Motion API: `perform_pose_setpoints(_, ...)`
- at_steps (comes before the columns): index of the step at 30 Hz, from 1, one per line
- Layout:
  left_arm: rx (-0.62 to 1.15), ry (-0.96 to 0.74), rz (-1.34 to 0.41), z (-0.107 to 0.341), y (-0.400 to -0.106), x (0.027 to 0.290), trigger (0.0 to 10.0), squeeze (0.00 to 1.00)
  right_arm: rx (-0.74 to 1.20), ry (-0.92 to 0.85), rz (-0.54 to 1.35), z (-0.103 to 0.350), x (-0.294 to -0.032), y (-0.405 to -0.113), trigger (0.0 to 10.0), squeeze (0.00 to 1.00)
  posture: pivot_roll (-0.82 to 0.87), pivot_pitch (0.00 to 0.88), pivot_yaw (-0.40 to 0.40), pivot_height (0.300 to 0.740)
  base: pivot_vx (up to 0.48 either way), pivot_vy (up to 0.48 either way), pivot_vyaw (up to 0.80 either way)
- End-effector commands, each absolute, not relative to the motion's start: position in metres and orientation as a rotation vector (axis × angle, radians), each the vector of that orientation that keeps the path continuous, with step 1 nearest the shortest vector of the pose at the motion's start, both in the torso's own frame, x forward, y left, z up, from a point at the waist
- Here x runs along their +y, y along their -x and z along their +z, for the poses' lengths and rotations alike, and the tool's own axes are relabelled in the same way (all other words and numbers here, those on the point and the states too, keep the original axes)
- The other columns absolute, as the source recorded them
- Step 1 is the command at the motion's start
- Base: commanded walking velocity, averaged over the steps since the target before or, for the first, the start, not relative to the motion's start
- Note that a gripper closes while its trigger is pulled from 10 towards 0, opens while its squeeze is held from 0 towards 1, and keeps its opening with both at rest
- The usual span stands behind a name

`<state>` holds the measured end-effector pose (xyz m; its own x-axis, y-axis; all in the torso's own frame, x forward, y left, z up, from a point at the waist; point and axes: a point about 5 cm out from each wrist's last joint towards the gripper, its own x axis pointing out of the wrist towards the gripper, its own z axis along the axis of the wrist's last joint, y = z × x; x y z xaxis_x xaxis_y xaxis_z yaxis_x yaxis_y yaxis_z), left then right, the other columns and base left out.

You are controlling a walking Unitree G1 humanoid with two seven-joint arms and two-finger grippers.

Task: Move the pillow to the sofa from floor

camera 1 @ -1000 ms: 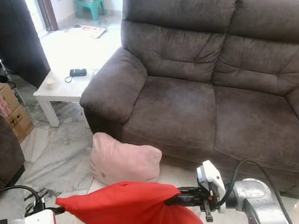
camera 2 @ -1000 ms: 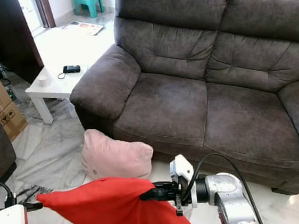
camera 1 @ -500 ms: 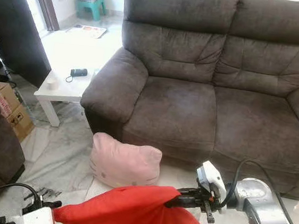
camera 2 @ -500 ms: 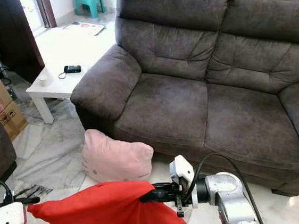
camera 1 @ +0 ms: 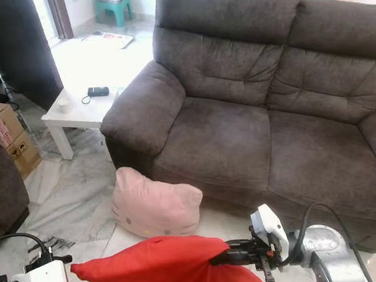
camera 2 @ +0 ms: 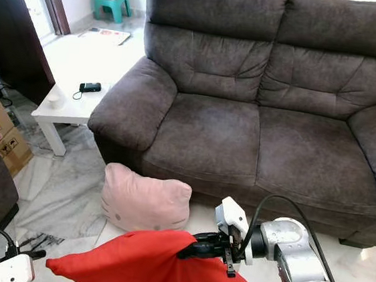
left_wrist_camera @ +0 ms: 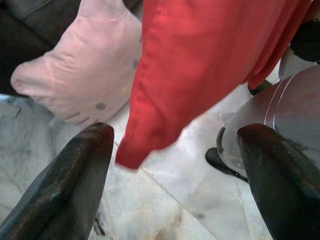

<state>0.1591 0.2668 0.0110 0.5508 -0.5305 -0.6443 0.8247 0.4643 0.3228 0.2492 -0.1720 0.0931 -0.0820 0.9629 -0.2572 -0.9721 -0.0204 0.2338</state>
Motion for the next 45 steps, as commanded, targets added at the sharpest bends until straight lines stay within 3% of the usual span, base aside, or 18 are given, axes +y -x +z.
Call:
perform_pose_setpoints(1,0.51,-0.682,-0.883,0.009,-0.159,0.269,10.0,0.0,0.285,0.041,1.683,0.112,-0.165,-0.251,10.0,0.0,0.1,0.015,-0.013,0.74,0.0,0.0,0.0)
perform_pose_setpoints(11,0.497,-0.684,-0.885,0.004,-0.165,0.269,10.0,0.0,0.286,0.043,1.701,0.114,-0.164,-0.247,10.0,0.0,0.09,0.011,-0.014,0.74,0.0,0.0,0.0)
perform_pose_setpoints(19,0.522,-0.591,-0.95,-0.007,-0.169,0.252,10.0,0.0,0.286,0.042,1.699,0.114,-0.163,-0.246,10.0,0.0,0.08,0.011,-0.017,0.74,0.0,0.0,0.0)
perform_pose_setpoints(29,0.51,-0.63,-0.898,-0.013,-0.178,0.248,10.0,0.0,0.29,0.043,1.689,0.115,-0.164,-0.245,10.0,0.0,0.07,0.015,-0.023,0.74,0.0,0.0,0.0)
perform_pose_setpoints(30,0.512,-0.635,-0.891,-0.013,-0.179,0.249,0.0,0.0,0.29,0.044,1.688,0.115,-0.164,-0.245,10.0,0.0,0.06,0.015,-0.024,0.74,0.0,0.0,0.0)
perform_pose_setpoints(45,0.488,-0.599,-0.903,-0.016,-0.173,0.244,0.0,0.0,0.289,0.042,1.666,0.113,-0.162,-0.247,10.0,0.0,0.07,0.016,-0.024,0.74,0.0,0.0,0.0)
